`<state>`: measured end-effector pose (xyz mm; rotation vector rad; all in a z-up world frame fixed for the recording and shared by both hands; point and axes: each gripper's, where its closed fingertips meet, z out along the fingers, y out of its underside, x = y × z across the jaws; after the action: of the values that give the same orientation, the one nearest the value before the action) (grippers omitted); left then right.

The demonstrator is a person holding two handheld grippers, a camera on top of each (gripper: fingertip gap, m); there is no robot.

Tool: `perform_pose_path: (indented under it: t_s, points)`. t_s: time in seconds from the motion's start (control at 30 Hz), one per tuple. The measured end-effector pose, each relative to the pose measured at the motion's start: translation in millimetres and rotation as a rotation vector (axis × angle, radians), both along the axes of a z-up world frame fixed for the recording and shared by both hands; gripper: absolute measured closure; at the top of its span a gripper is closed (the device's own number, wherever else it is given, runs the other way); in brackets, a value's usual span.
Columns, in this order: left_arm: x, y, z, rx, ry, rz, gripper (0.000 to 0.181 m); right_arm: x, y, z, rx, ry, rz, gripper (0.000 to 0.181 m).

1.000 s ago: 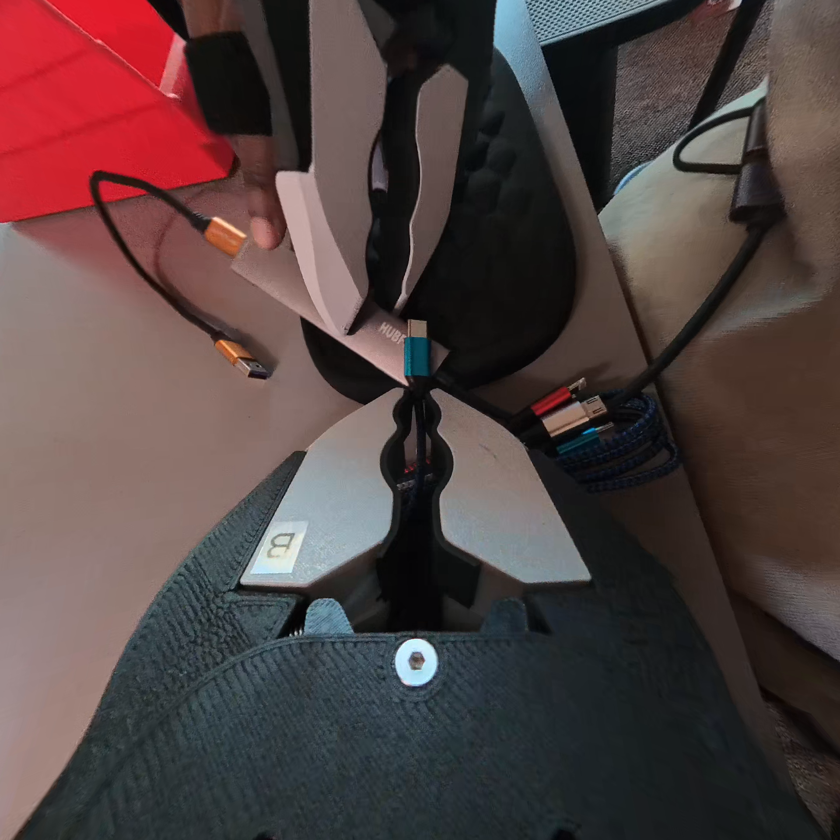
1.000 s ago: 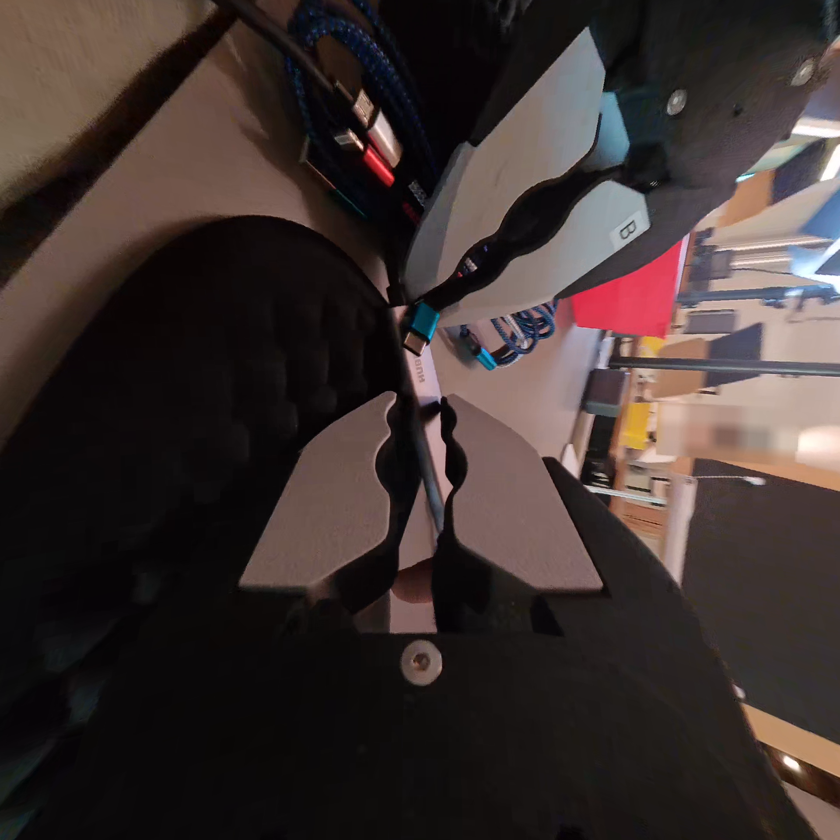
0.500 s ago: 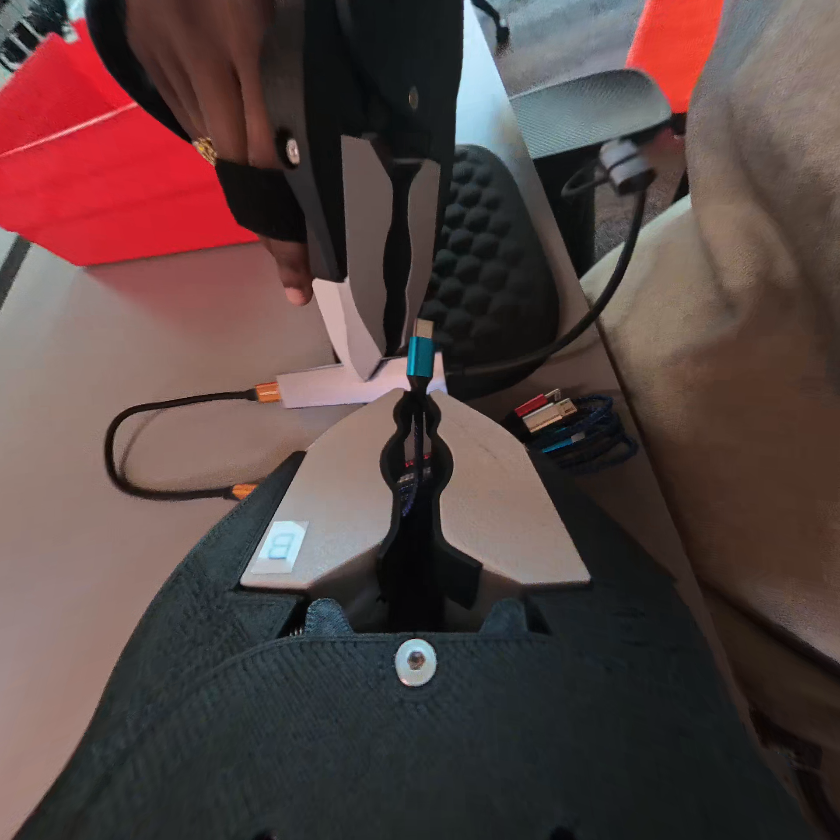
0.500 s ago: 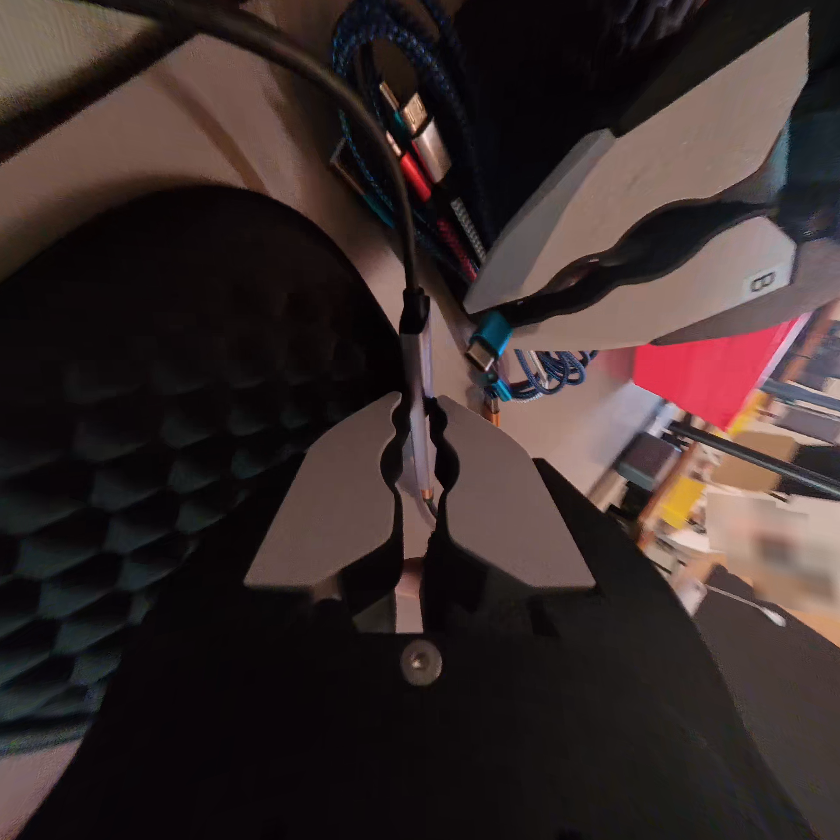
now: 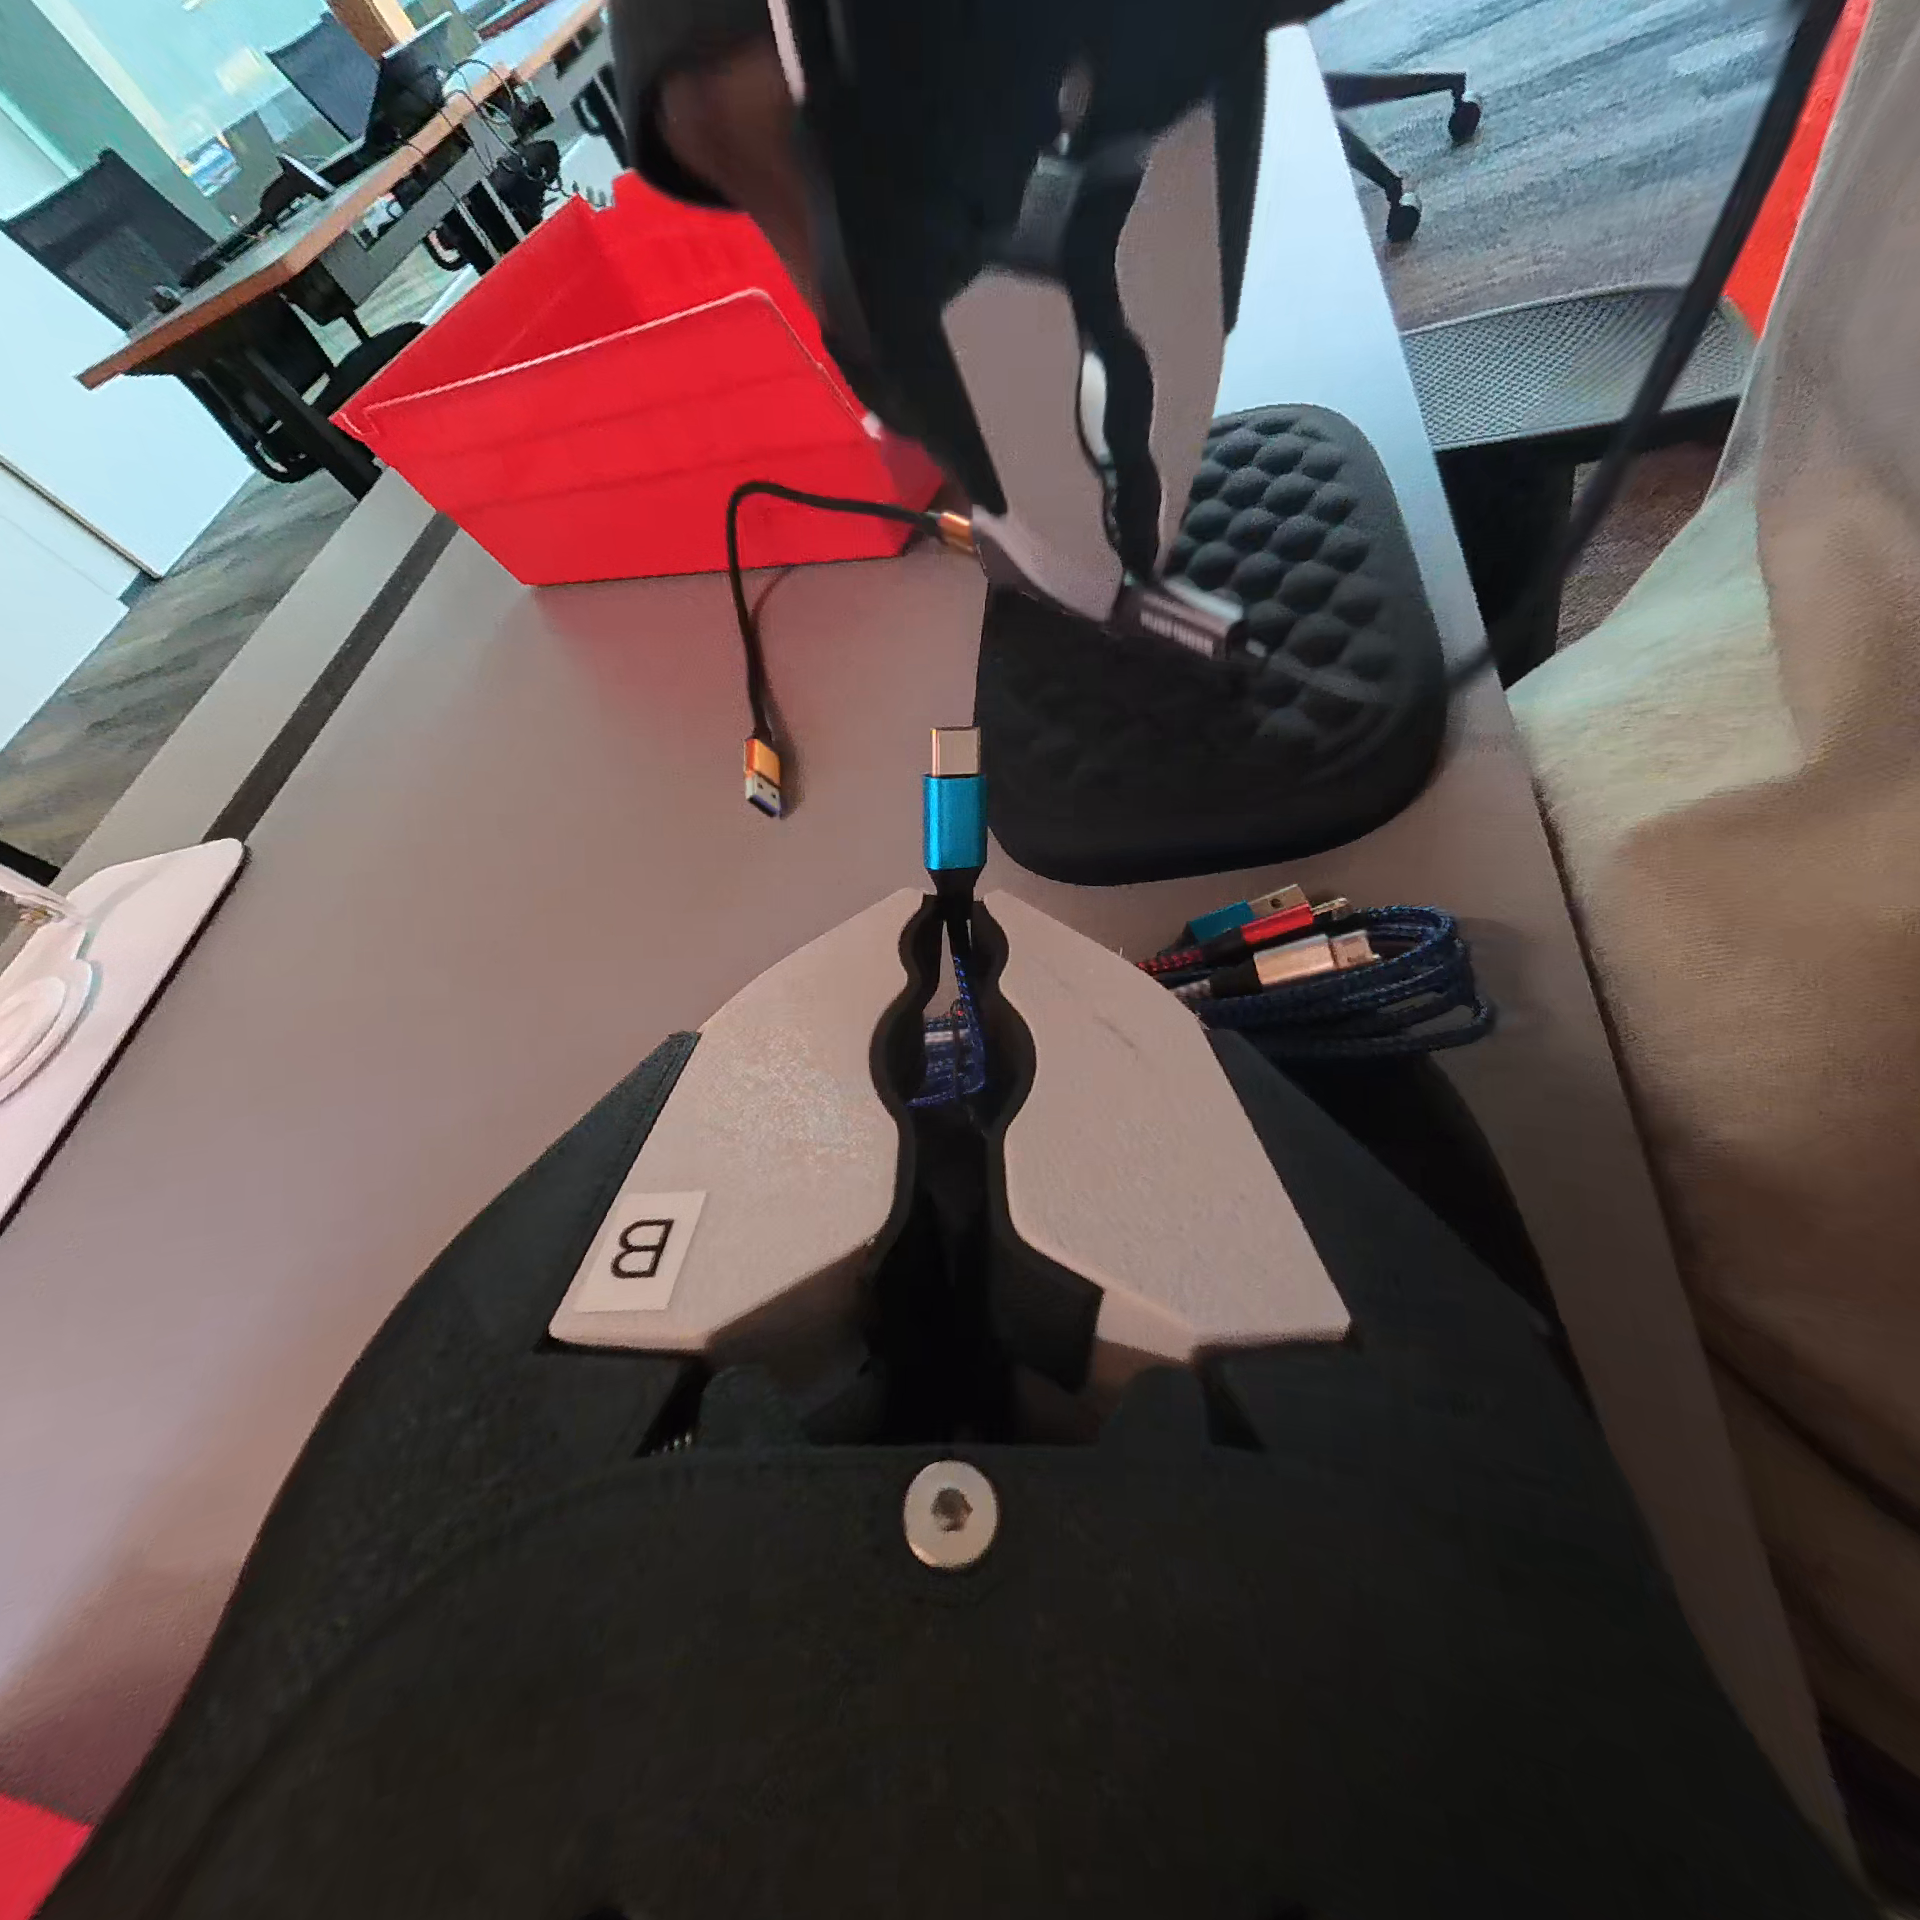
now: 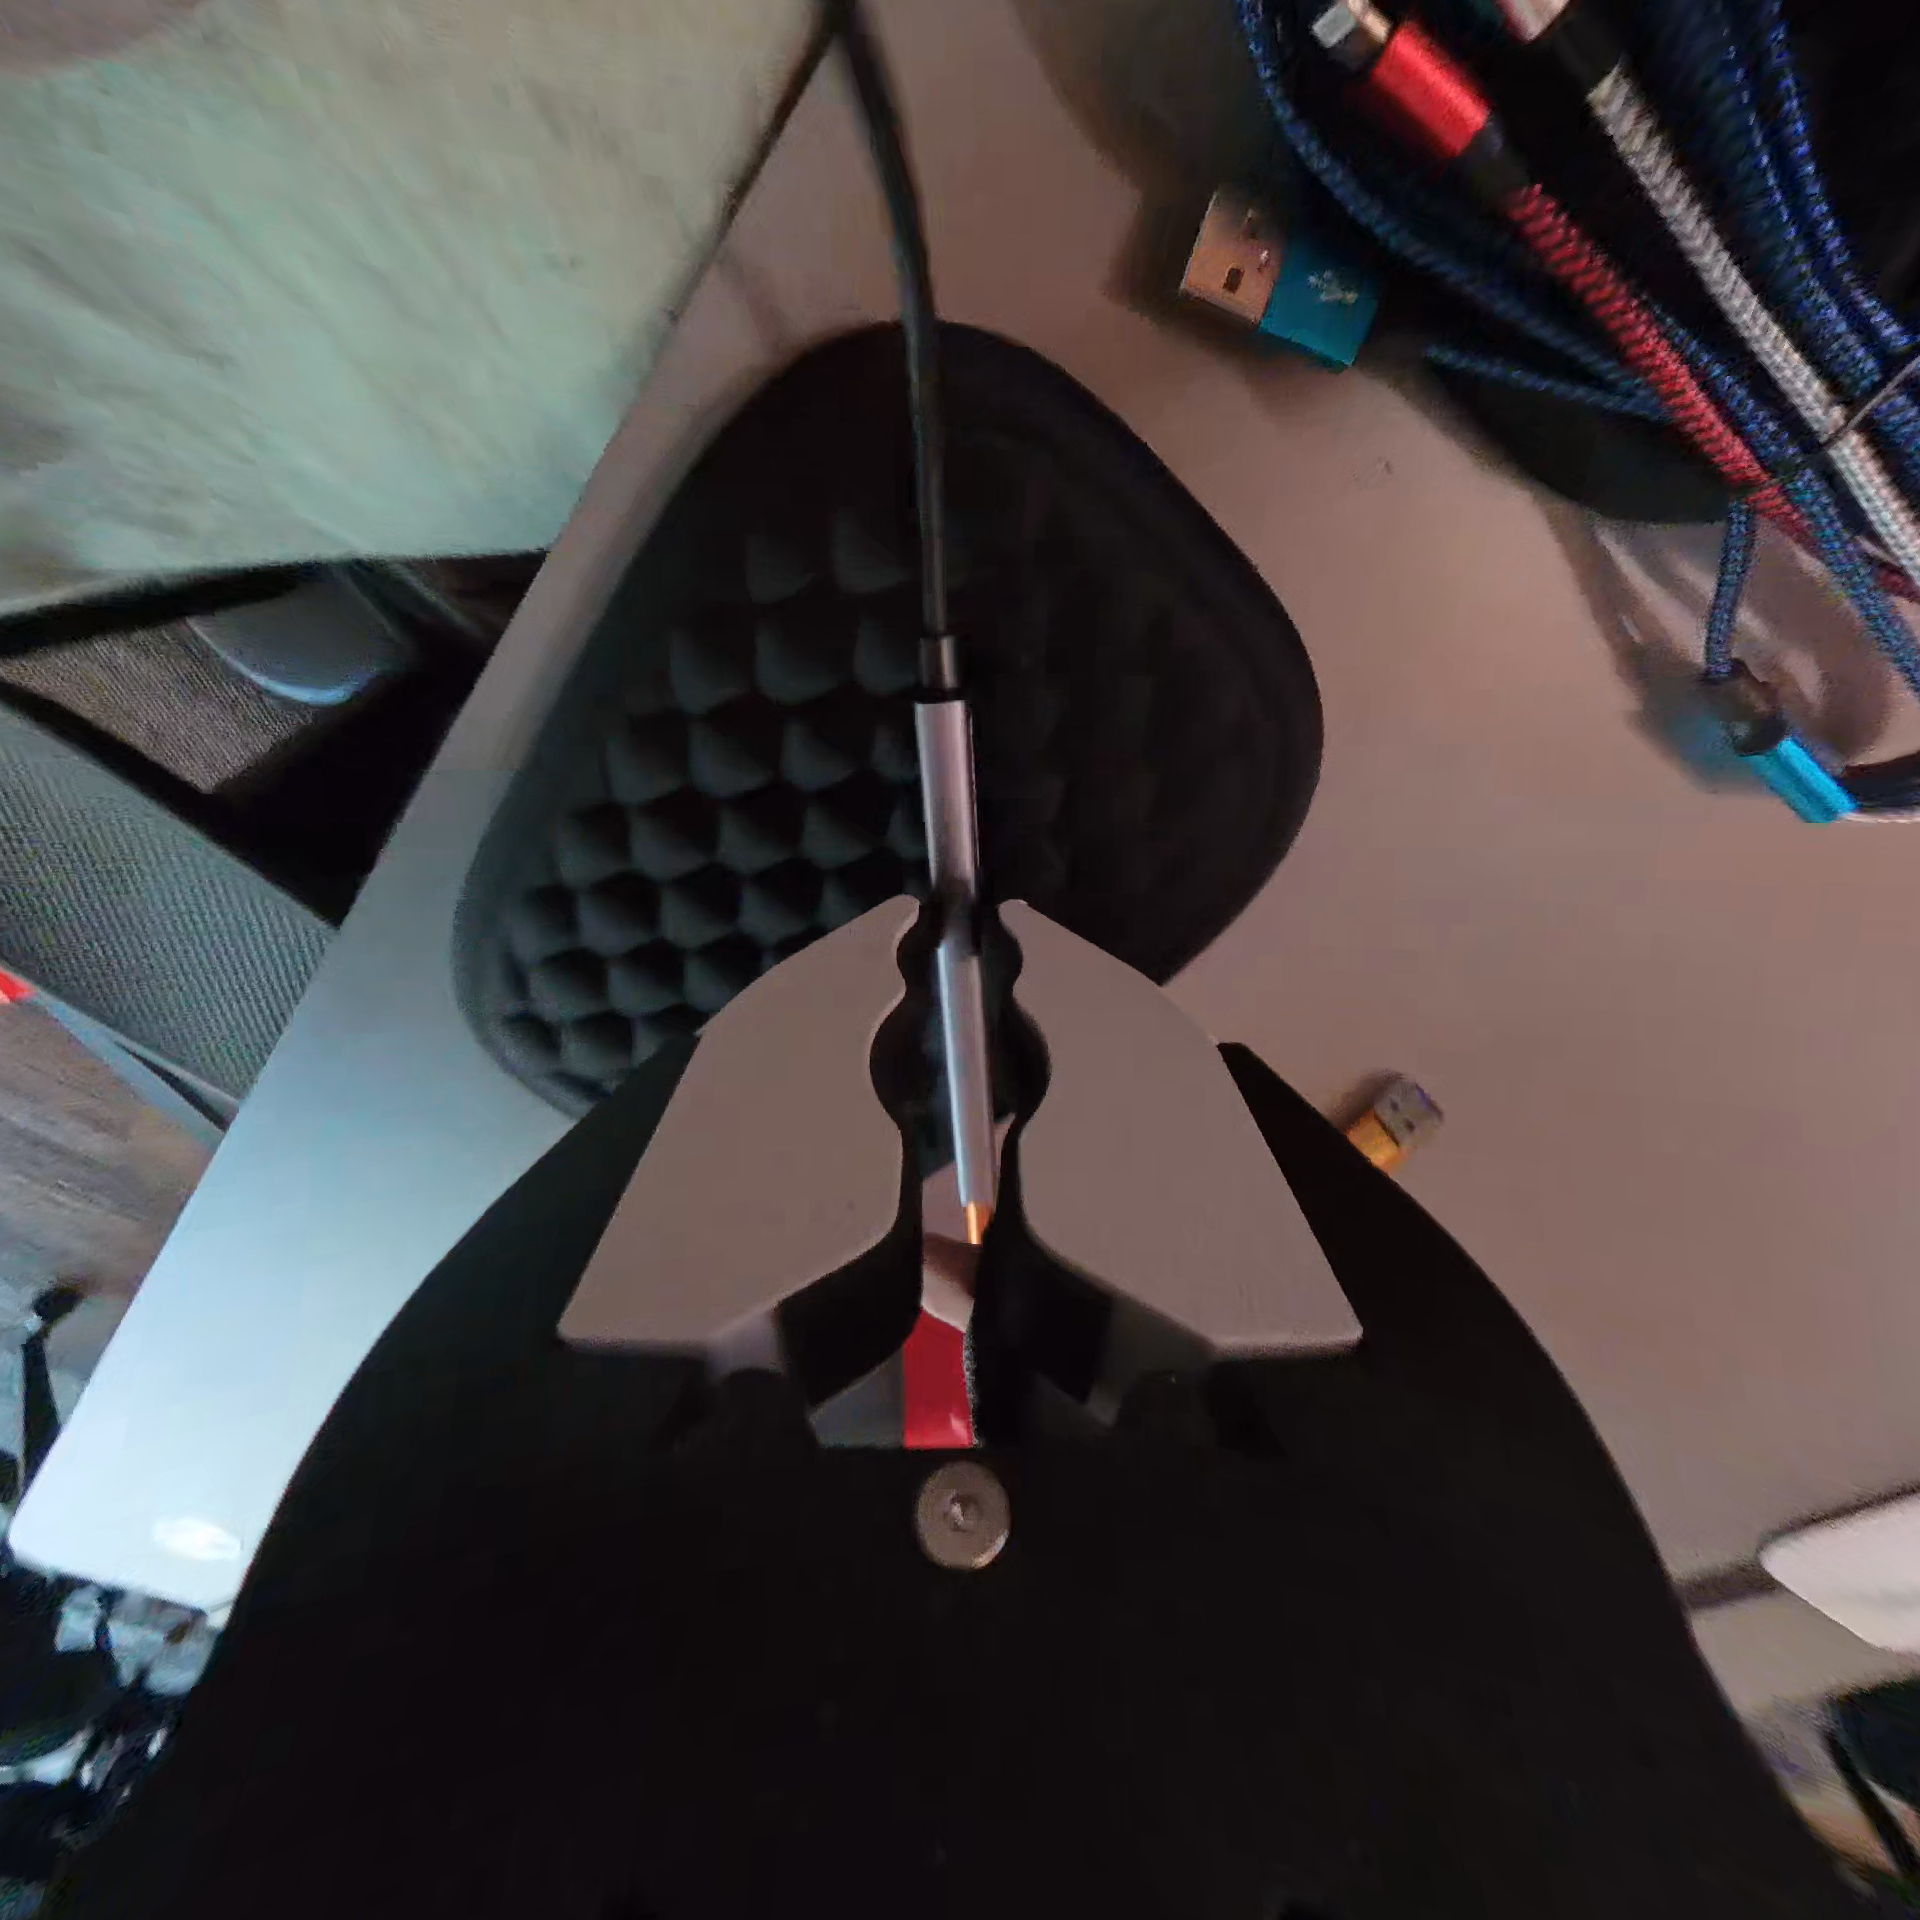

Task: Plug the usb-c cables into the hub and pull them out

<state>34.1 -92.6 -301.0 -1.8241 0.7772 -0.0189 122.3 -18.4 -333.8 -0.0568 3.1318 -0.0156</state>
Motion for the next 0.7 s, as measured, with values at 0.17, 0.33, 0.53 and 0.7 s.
perform_pose_path:
  t_s: [0.17,0.33,0.53,0.7]
  points:
    - [-3.1,-3.7,0.8,0.01,0.01,0.009,0.178,-1.2,-1.5,-15.3,-0.059,0.041,-0.063,0.171]
    - [-4.0,-2.7,0.3,0.025,-0.001,0.008,0.179,-1.6,-1.9,-22.0,0.004,0.09,-0.022,0.173]
    - [-2.2,-2.0,1.6,0.035,-0.005,0.002,0.179,-2.5,-1.7,-25.6,0.005,0.207,-0.034,0.173]
    - [5.7,0.3,6.8,0.048,-0.005,-0.003,0.176,-9.1,-7.3,-16.2,-0.14,0.45,0.007,0.174]
